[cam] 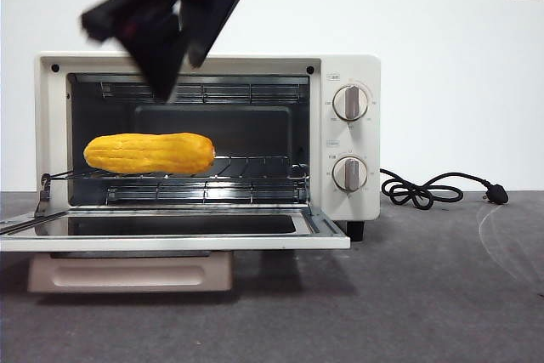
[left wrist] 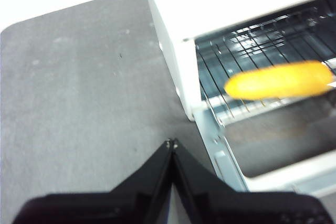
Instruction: Take the corn from the table,put the corn in the oven
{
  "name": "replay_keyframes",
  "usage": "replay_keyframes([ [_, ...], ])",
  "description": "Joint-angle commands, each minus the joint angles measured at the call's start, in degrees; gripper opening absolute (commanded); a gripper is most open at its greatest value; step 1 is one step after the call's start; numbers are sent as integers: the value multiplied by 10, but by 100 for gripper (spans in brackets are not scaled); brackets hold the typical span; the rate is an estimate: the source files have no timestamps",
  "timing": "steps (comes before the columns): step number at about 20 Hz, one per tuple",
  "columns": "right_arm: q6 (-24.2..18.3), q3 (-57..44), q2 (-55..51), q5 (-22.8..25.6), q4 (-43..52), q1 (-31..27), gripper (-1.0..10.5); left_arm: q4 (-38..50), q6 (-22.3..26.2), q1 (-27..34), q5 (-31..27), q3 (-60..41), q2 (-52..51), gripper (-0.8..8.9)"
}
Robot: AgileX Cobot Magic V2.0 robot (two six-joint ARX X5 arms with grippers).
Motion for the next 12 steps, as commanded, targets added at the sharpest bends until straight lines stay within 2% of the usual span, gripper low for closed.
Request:
replay_keyframes([
  [1, 66, 1, -43, -10, -64, 16, 75, 32, 12, 21, 43, -4, 43, -8],
  [4, 124, 1, -104, -64, -149, 18, 42, 44, 11, 68, 130, -4, 117, -8],
  [6, 140, 1, -129, -87, -181, 18, -19, 41, 11, 93, 177, -4, 149, -8],
  [10, 152, 1, -173, -108, -229, 14, -17, 38, 9, 147, 260, -4, 195, -8],
  [12, 152, 1, -199, -156, -260, -5, -17, 35, 3, 190, 310, -4, 231, -8],
])
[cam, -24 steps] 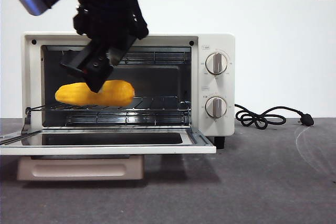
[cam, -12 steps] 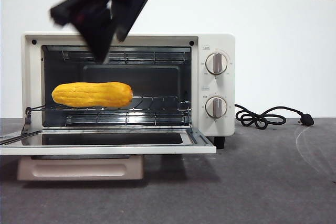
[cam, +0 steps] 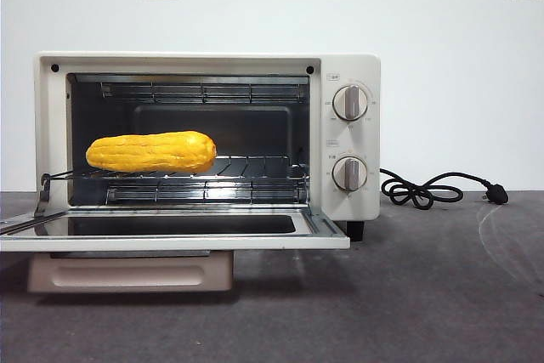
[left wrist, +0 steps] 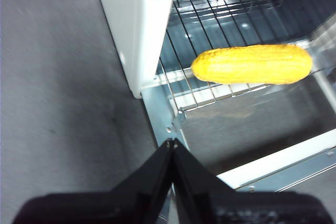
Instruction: Take the corn from the table,put the corn in the oven
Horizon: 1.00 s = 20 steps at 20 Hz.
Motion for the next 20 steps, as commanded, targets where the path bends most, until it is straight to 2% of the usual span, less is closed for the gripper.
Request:
replay_keyframes([
  [1, 13, 1, -22, -61, -29, -25, -17, -7, -4, 43, 61, -3, 39, -8],
  [3, -2, 1, -40, -140, -64, -62, -17, -19, -3, 69, 121, -3, 83, -8],
  [4, -9, 1, -45, -175, -80, -81, -17, -20, -3, 76, 132, -3, 106, -8],
  [8, -61, 1, -58, -321, -129, -177, -17, -41, 9, 82, 134, -3, 202, -8],
  [12, -134, 1, -58, -459, -135, -272, -17, -54, 17, 83, 136, -3, 255, -8],
  [16, -163, 1, -58, -530, -132, -350, -17, -57, 19, 83, 136, -3, 299, -8],
  [20, -164, 1, -58, -543, -127, -397, -17, -53, 19, 81, 136, -3, 351, -8],
])
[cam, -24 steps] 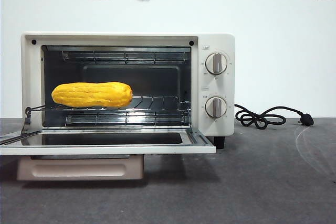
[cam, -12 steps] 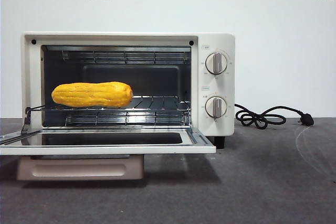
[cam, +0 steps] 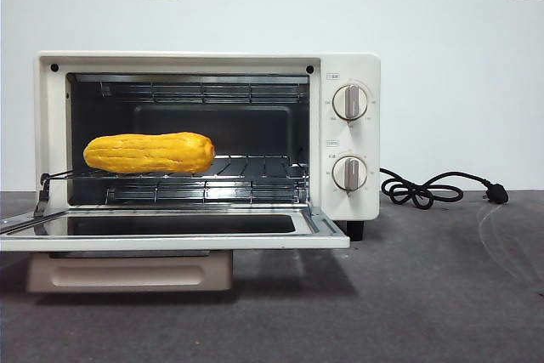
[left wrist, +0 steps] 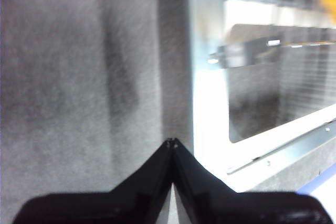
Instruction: Take the corn from the table,put the corn in the oven
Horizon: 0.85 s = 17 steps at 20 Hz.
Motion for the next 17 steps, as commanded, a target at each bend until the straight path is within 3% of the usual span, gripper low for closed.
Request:
replay_keyframes([
  [1, -9, 1, 1, -7, -1, -14, -17, 3, 10, -1, 3, -3, 32, -8],
  [9, -10, 1, 1, -13, 2, -26, -17, 2, 28, -15, 5, -3, 109, -9],
  [13, -10, 1, 1, -13, 9, -26, -17, 2, 44, -17, 92, -3, 124, -9],
  [17, -10, 1, 1, -12, 9, -29, -17, 2, 53, -29, 103, -3, 124, -9],
])
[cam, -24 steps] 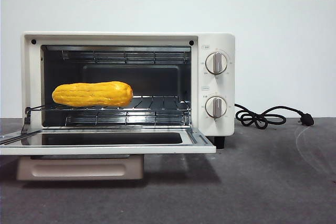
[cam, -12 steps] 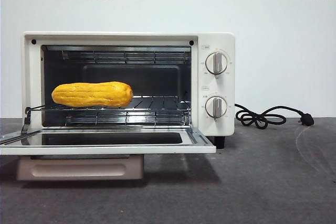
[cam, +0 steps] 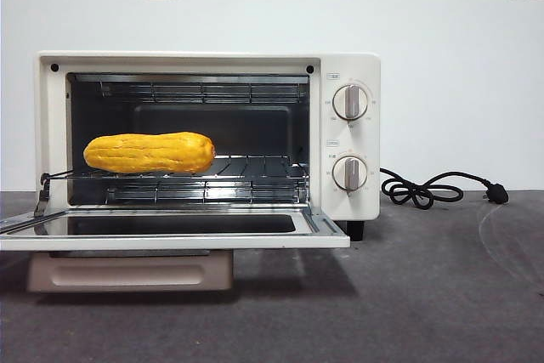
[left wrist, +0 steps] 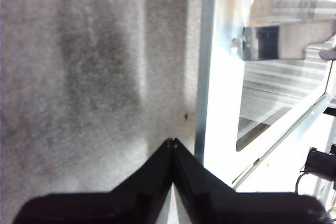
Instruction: Take the corn from the table,put the corn in the oven
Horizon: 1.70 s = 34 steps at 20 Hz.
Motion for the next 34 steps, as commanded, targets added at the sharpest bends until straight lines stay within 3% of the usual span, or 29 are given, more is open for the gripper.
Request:
replay_keyframes([
  [1, -6, 1, 1, -2, 1, 0, -17, -2, 14, -6, 28, -3, 6, -9],
  [4, -6, 1, 1, -2, 2, 0, -17, -11, 14, -5, 56, -3, 6, -9],
  [17, -6, 1, 1, -2, 2, 0, -17, -56, 13, 11, 56, -1, -34, -8],
  [20, -6, 1, 1, -2, 2, 0, -17, -56, 12, 12, 86, 9, -64, -8],
  [24, -6, 1, 1, -2, 2, 0, -17, -56, -5, 12, 112, 41, -94, -8],
  [34, -5, 1, 1, -2, 1, 0, -17, -63, -49, 12, 113, 168, -114, -8],
])
